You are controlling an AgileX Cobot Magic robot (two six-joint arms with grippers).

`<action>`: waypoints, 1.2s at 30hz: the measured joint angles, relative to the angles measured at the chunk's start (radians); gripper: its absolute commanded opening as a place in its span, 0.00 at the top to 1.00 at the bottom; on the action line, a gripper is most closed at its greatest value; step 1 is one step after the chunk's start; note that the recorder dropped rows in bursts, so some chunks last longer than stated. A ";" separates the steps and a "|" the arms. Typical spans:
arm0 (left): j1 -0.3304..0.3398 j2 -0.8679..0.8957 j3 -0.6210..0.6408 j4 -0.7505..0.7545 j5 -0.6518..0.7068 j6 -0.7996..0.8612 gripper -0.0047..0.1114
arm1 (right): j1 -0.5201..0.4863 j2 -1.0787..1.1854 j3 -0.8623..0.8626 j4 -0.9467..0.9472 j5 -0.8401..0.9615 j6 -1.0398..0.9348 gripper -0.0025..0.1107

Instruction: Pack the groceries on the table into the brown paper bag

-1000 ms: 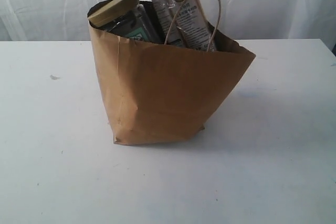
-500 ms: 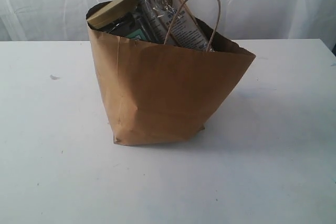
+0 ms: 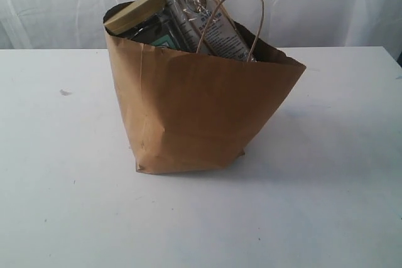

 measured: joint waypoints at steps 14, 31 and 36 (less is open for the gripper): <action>0.000 -0.227 0.000 0.626 0.344 -0.397 0.79 | 0.000 0.000 0.000 0.000 0.000 -0.008 0.98; 0.477 -0.382 0.404 1.182 0.639 -1.250 0.96 | 0.000 0.000 0.000 0.000 0.000 -0.012 0.98; 0.547 -0.782 0.757 1.210 0.496 -1.521 0.96 | 0.000 0.000 0.000 0.000 0.000 -0.012 0.98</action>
